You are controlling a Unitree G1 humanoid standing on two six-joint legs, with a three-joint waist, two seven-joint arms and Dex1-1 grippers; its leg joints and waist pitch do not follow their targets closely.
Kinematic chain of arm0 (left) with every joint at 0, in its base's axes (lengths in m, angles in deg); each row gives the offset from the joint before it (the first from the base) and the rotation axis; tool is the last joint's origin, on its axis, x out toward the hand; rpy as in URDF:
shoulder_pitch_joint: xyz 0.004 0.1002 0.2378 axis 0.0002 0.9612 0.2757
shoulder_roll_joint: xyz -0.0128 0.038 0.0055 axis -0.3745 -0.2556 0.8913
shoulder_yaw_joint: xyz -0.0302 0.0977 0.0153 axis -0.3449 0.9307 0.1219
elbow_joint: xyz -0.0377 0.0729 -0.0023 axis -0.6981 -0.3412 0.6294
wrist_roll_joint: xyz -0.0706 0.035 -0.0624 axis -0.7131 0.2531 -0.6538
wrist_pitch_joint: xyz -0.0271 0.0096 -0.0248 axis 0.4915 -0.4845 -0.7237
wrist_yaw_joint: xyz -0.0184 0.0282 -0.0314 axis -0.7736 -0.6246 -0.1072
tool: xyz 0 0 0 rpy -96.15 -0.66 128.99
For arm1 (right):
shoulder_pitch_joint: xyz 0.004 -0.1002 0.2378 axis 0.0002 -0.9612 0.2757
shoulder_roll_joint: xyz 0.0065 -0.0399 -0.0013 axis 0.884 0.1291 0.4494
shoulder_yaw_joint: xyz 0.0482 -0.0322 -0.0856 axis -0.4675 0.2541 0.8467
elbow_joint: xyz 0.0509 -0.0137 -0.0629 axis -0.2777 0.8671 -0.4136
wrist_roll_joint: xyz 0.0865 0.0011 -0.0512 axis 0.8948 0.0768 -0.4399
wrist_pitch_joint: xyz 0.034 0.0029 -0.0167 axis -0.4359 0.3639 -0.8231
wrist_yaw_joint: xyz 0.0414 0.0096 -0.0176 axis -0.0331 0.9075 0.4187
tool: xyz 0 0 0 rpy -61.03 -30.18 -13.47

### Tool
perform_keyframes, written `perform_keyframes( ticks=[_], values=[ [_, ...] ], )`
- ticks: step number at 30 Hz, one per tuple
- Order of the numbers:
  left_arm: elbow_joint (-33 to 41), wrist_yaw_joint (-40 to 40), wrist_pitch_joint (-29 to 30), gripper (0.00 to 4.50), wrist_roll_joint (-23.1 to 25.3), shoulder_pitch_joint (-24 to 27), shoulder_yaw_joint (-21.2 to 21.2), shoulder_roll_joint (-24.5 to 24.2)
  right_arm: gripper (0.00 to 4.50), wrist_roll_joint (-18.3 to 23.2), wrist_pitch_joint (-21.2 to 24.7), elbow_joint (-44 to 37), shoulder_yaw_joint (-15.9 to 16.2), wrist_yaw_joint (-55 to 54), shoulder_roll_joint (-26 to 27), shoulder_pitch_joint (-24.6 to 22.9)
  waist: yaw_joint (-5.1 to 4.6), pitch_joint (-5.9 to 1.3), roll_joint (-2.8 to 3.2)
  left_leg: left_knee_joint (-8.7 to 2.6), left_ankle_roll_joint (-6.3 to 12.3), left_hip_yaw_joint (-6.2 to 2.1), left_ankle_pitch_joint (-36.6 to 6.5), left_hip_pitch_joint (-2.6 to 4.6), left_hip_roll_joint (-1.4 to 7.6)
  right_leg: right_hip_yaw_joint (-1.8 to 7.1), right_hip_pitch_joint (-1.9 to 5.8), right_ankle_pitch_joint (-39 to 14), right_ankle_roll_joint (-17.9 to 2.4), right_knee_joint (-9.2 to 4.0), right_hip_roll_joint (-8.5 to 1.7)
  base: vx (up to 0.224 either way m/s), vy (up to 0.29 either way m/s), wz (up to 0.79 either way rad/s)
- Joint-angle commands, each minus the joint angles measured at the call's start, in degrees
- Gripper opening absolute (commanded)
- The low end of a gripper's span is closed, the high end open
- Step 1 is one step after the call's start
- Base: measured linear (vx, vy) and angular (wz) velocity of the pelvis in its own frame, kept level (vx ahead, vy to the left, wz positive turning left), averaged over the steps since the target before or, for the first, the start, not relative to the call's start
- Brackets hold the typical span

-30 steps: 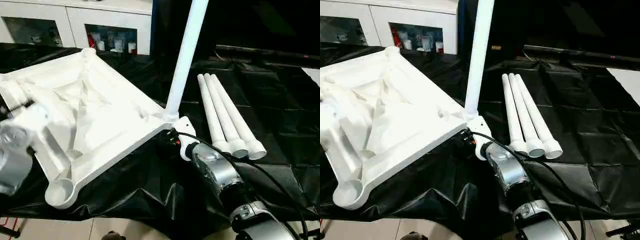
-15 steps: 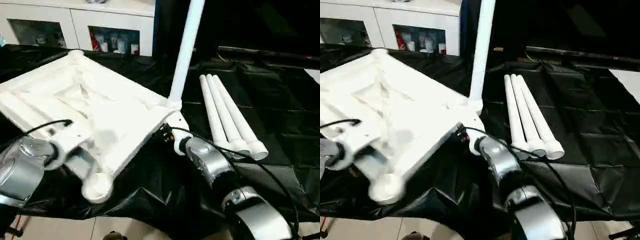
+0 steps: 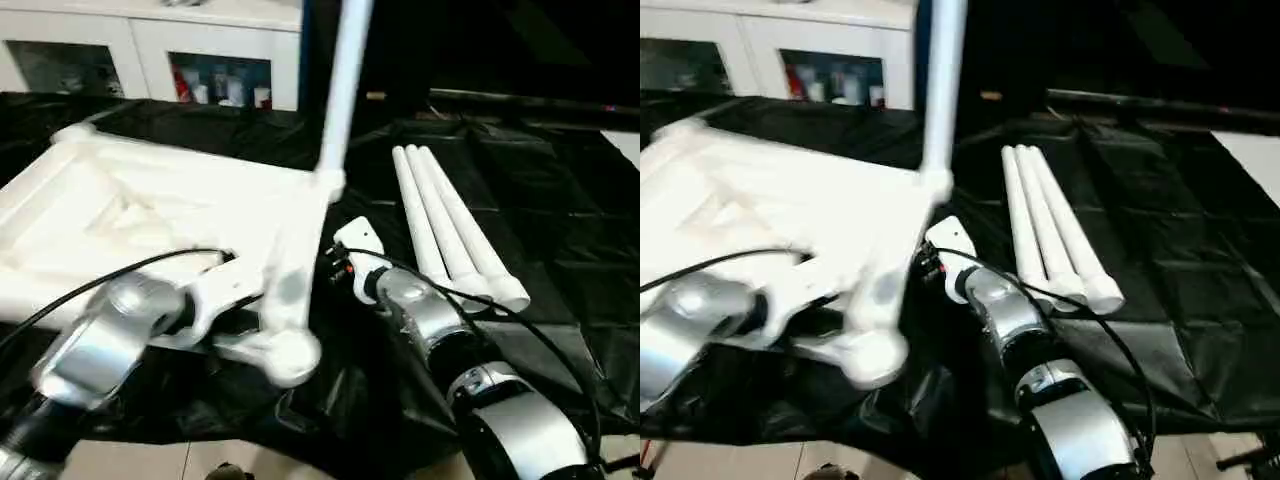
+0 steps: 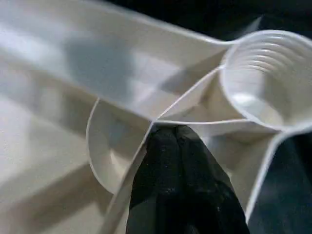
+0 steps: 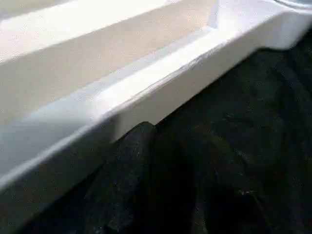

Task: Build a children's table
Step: Rotate table base

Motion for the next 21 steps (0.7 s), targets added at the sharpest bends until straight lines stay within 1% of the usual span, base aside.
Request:
perform_keyframes(
  ticks=[1, 2, 3, 4, 5, 7, 8, 9, 10, 11, 12, 13, 15, 16, 17, 18, 19, 20, 21],
  values=[
    [-2.00, 2.38, -2.78, 0.00, 0.64, -2.04, 0.68, 2.00, 1.10, -0.17, -0.87, 0.49, 0.00, 0.30, 0.49, 1.07, 0.03, -4.16, 1.86, -4.08, -3.57, -0.50, -14.84, 0.81, 0.90, 2.41, 2.71, -5.45, -12.68, -3.51, -3.63, 0.000, 0.000, 0.00],
    [-4.42, 4.61, -3.59, 0.00, 1.77, -3.05, 0.32, 3.15, 1.03, -0.16, -1.01, 0.61, -0.31, -0.26, 0.39, 1.12, -0.09, -4.20, 2.08, -3.85, -3.20, -0.37, -14.15, 0.87, 0.83, 2.44, 2.68, -4.68, -12.94, -3.56, -3.53, 0.000, 0.000, 0.00],
    [-5.50, 5.62, -3.83, 0.00, 2.32, -3.52, 0.17, 3.60, 1.03, -0.19, -1.11, 0.67, -0.43, -0.52, 0.33, 1.16, -0.02, -4.29, 2.04, -3.83, -3.12, -0.49, -13.90, 0.81, 0.89, 2.41, 2.90, -4.57, -13.06, -3.41, -3.68, 0.000, 0.000, 0.00],
    [-6.90, 6.53, -4.97, 0.00, 3.32, -3.97, 0.24, 3.32, 1.03, -0.27, -1.21, 0.57, -0.55, -1.03, 0.18, 1.13, -0.01, -4.30, 2.22, -3.81, -2.89, -0.54, -13.31, 0.66, 0.86, 2.42, 3.02, -4.44, -13.16, -3.34, -3.75, 0.000, 0.000, 0.00],
    [-7.77, 7.00, -5.49, 0.00, 3.91, -4.25, 0.35, 3.00, 1.03, -0.33, -1.30, 0.42, -0.60, -1.24, 0.07, 1.10, -0.13, -4.23, 2.17, -3.85, -2.73, -0.52, -13.43, 0.64, 0.84, 2.39, 2.95, -4.79, -13.10, -3.47, -3.68, 0.000, 0.000, 0.00],
    [-9.66, 7.87, -6.79, 0.00, 5.08, -4.83, 0.78, 2.02, 1.03, -0.49, -1.53, -0.16, -0.69, -1.78, -0.25, 0.91, -0.41, -4.17, 2.33, -3.84, -2.66, -0.62, -14.50, 0.83, 0.93, 2.35, 2.79, -6.26, -13.20, -3.57, -3.66, 0.000, 0.000, 0.00],
    [-10.40, 7.77, -7.54, 0.00, 5.64, -4.85, 1.11, 1.05, 1.03, -0.72, -1.52, -1.11, -0.76, -2.68, -0.56, 0.61, -0.48, -4.14, 2.23, -3.82, -2.57, -0.58, -14.73, 0.83, 0.91, 2.36, 2.76, -6.62, -13.20, -3.64, -3.61, 0.000, 0.000, 0.00],
    [-10.97, 7.25, -8.28, 0.00, 6.08, -4.69, 1.39, -0.06, 1.03, -1.01, -1.37, -2.39, -0.89, -4.04, -0.92, 0.23, -0.48, -4.06, 2.32, -3.88, -2.54, -0.63, -15.05, 0.87, 0.90, 2.36, 2.69, -7.62, -13.10, -3.71, -3.63, 0.000, 0.000, 0.00],
    [-11.38, 7.17, -8.72, 0.00, 6.37, -4.57, 1.36, -0.54, 1.03, -1.02, -0.90, -3.36, -1.15, -4.80, -1.15, 0.01, -0.56, -4.07, 2.38, -3.89, -2.69, -0.64, -15.21, 0.99, 0.93, 2.35, 2.60, -8.08, -12.93, -3.65, -3.56, 0.000, 0.000, 0.00],
    [-12.08, 7.61, -9.23, 0.00, 6.85, -4.43, 1.06, -0.99, 1.03, -0.72, 0.41, -5.11, -1.84, -5.69, -1.54, -0.31, -0.60, -3.93, 2.23, -3.94, -2.70, -0.58, -15.25, 1.03, 0.92, 2.37, 2.51, -8.44, -12.72, -3.78, -3.43, 0.000, 0.000, 0.00],
    [-12.72, 8.12, -9.50, 0.00, 7.24, -4.19, 0.54, -1.51, 1.03, -0.33, 2.36, -7.52, -2.74, -6.69, -2.06, -0.74, -0.49, -4.01, 2.46, -3.94, -3.02, -0.61, -15.31, 1.15, 1.00, 2.37, 2.47, -8.51, -12.43, -3.60, -3.45, 0.000, 0.000, 0.00],
    [-12.94, 8.34, -9.64, 0.00, 7.22, -3.96, 0.14, -1.82, 1.03, -0.36, 3.81, -9.20, -3.14, -7.32, -2.54, -1.02, -0.49, -4.01, 2.43, -3.94, -3.07, -0.59, -15.17, 1.15, 0.99, 2.40, 2.48, -8.23, -12.36, -3.62, -3.40, 0.000, 0.000, 0.00],
    [-12.80, 8.64, -9.74, 0.00, 6.74, -3.46, -0.82, -2.19, 1.03, 0.32, 6.35, -11.74, -4.00, -7.14, -3.20, -1.39, -0.37, -4.04, 2.42, -3.97, -3.21, -0.58, -14.95, 1.22, 0.96, 2.38, 2.45, -7.46, -12.16, -3.51, -3.28, 0.000, 0.000, 0.00],
    [-12.28, 8.62, -10.47, 0.00, 6.12, -2.99, -1.68, -2.39, 1.03, 2.49, 8.17, -13.93, -5.20, -5.05, -3.50, -1.92, -0.31, -4.04, 2.29, -3.95, -3.19, -0.54, -15.09, 1.24, 0.99, 2.43, 2.41, -7.42, -12.15, -3.57, -3.38, 0.000, 0.000, 0.00],
    [-11.40, 8.53, -11.04, 0.00, 4.85, -2.40, -3.03, -2.14, 1.03, 4.05, 9.90, -16.16, -6.27, -4.06, -3.78, -2.55, -0.22, -4.07, 2.29, -3.90, -2.96, -0.51, -15.13, 1.20, 0.94, 2.48, 2.54, -7.24, -12.12, -3.59, -3.44, 0.000, 0.000, 0.00],
    [-11.40, 8.53, -11.04, 0.21, 4.85, -2.40, -3.03, -2.14, 1.18, 4.05, 9.90, -16.16, -6.27, -4.06, -3.78, -2.55, -0.12, -4.04, 2.32, -3.96, -2.79, -0.54, -15.06, 1.14, 1.00, 2.51, 2.57, -7.18, -11.95, -3.63, -3.50, 0.000, 0.000, 0.00],
    [-10.42, 8.61, -11.45, 0.42, 3.01, -1.82, -4.85, -1.43, 1.36, 5.02, 11.52, -18.60, -6.86, -3.40, -4.22, -3.30, -0.03, -4.02, 2.23, -3.91, -2.80, -0.47, -14.61, 1.16, 0.97, 2.51, 2.53, -6.97, -11.89, -3.62, -3.43, 0.000, 0.000, 0.00],
    [-9.51, 9.40, -11.50, 0.42, 0.51, -1.37, -7.36, 0.17, 1.36, 5.46, 13.30, -21.56, -6.92, -3.07, -4.89, -4.36, 0.07, -4.02, 2.24, -3.89, -2.89, -0.41, -13.93, 1.10, 0.97, 2.51, 2.56, -6.07, -12.09, -3.55, -3.38, 0.000, 0.000, 0.00],
    [-8.70, 10.98, -11.05, 0.42, -1.57, -1.23, -9.95, 2.23, 1.36, 5.54, 15.20, -23.90, -6.87, -3.06, -5.44, -5.09, 0.11, -4.00, 2.17, -3.88, -2.99, -0.36, -13.73, 1.19, 0.96, 2.49, 2.54, -5.77, -12.26, -3.52, -3.27, 0.000, 0.000, 0.00]
  ],
)
